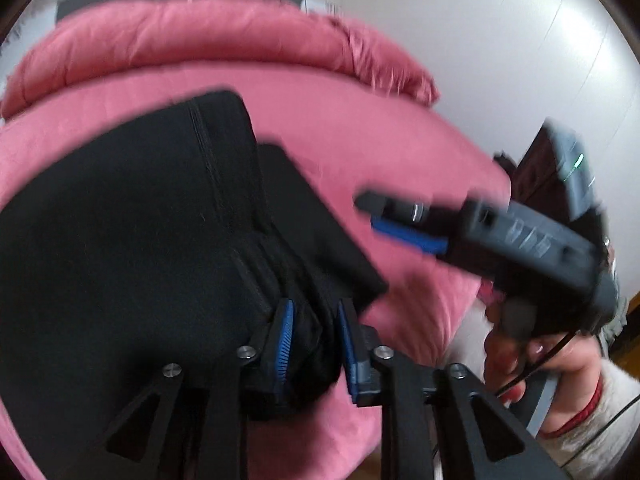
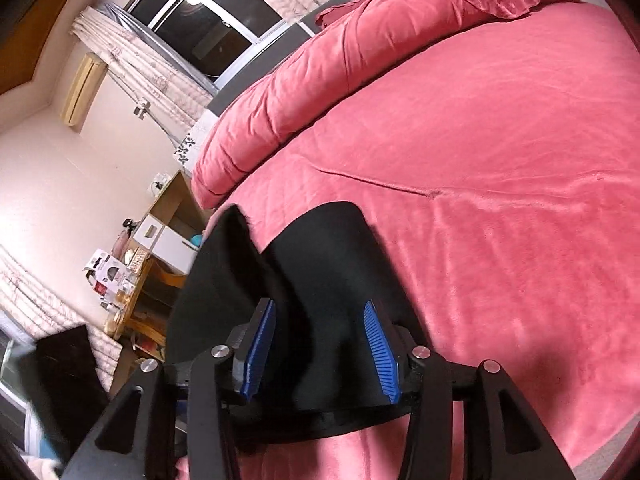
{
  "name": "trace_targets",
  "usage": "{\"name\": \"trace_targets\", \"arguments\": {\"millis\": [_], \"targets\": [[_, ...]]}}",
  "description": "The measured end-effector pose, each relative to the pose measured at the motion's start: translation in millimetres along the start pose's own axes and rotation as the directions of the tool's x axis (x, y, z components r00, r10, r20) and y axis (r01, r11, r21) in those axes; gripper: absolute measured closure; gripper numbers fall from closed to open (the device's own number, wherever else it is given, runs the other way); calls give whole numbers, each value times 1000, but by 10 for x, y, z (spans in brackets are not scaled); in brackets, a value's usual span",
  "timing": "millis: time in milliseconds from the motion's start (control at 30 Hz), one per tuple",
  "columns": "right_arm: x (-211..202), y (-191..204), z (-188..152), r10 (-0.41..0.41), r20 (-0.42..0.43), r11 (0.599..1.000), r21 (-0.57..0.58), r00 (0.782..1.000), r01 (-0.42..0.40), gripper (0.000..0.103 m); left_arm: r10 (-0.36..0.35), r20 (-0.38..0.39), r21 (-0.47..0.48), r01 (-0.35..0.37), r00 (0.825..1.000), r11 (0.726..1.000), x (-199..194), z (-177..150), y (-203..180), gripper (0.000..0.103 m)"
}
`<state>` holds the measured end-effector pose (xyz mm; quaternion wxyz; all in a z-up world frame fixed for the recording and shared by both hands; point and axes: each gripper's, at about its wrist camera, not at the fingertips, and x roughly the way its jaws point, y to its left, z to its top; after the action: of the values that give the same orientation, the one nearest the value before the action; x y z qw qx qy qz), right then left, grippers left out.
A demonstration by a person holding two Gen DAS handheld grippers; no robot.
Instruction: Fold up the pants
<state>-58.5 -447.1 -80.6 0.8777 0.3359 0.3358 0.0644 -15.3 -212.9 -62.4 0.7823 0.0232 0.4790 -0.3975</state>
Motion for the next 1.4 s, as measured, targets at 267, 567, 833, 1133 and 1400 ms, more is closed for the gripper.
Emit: {"name": "trace_targets", "arguments": {"millis": [267,567,833,1133,1400], "targets": [[270,257,-81,79,-81,991,-100,994,-87,45,-59,131,3,59,990,998,-591,-321,73,71],[732,185,-94,18,-191,993,-113,981,-40,44,410,246,-279,-340,878,898,-1116,-502,878,71],[973,429,-205,47,-270,978,-183,962,-100,89,450,123,-336,-390,884,857,-847,-665,1187,69],[396,628,163,124,-122,965,-217,985,-148,90,389,193,-275,-331,901,903,-952,-549,1016,69],[336,176,281,62,-136,990,-114,989,-78,90,379,132,-64,-374,916,925,-522,-338,626,69]]}}
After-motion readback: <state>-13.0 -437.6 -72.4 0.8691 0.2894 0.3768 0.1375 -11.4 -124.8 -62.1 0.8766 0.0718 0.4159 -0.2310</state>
